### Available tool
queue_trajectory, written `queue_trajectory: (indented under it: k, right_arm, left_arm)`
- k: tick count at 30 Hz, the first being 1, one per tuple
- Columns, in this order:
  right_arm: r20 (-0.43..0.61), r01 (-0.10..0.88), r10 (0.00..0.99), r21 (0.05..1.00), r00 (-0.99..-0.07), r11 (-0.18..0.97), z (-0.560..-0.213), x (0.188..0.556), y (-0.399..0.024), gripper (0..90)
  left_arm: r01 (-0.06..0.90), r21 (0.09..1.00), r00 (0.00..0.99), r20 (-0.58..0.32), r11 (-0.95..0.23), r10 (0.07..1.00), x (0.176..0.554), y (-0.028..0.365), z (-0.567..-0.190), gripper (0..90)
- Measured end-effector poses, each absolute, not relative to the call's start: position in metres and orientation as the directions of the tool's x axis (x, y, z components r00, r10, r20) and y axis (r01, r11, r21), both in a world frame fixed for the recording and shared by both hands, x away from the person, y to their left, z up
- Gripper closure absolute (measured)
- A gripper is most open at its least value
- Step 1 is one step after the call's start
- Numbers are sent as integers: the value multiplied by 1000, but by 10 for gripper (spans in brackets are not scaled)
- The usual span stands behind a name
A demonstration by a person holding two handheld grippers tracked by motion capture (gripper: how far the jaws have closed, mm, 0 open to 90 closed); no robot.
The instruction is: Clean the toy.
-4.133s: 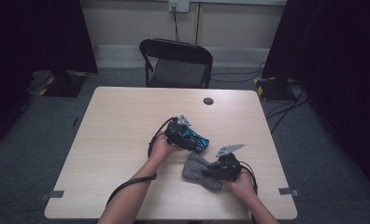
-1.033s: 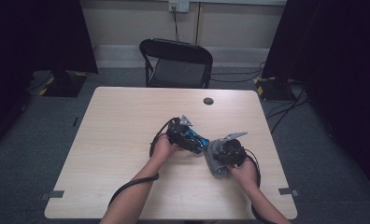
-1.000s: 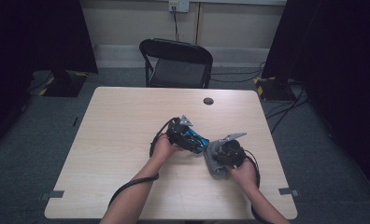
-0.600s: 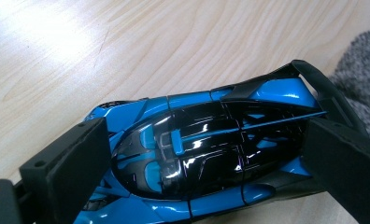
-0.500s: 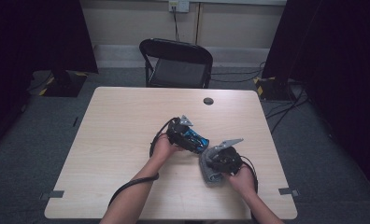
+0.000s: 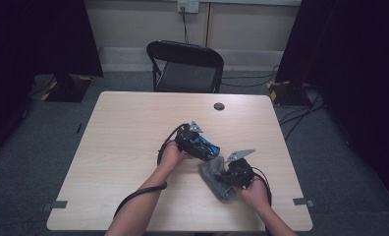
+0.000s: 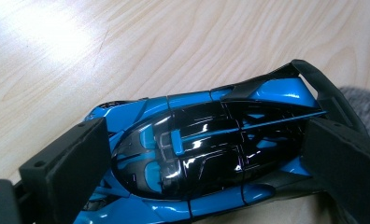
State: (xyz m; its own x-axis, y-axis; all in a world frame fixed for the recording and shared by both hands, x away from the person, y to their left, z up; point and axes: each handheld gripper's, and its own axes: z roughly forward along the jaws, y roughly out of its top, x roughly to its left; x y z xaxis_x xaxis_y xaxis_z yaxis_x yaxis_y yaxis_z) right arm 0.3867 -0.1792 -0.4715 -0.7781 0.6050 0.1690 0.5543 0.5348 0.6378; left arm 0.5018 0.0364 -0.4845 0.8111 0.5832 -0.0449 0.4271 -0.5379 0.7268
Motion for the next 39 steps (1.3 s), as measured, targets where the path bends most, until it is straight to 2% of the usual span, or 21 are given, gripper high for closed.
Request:
queue_trajectory:
  k: [9, 19, 32, 39]
  right_arm:
    - [189, 582, 652, 670, -734, 461, -456, 389, -214, 816]
    - [155, 617, 750, 685, -643, 387, -441, 415, -247, 815]
    - [116, 652, 841, 690, -528, 314, -443, 448, -257, 815]
    - [118, 668, 855, 680, -505, 301, -449, 457, -252, 814]
  left_arm:
    - [423, 729, 813, -42, -538, 581, 502, 37, -485, 16]
    - [423, 728, 813, -42, -539, 581, 502, 37, -485, 15]
    - [422, 729, 814, -43, -538, 580, 501, 37, -485, 15]
    - [419, 734, 814, -42, -534, 580, 501, 38, -486, 15]
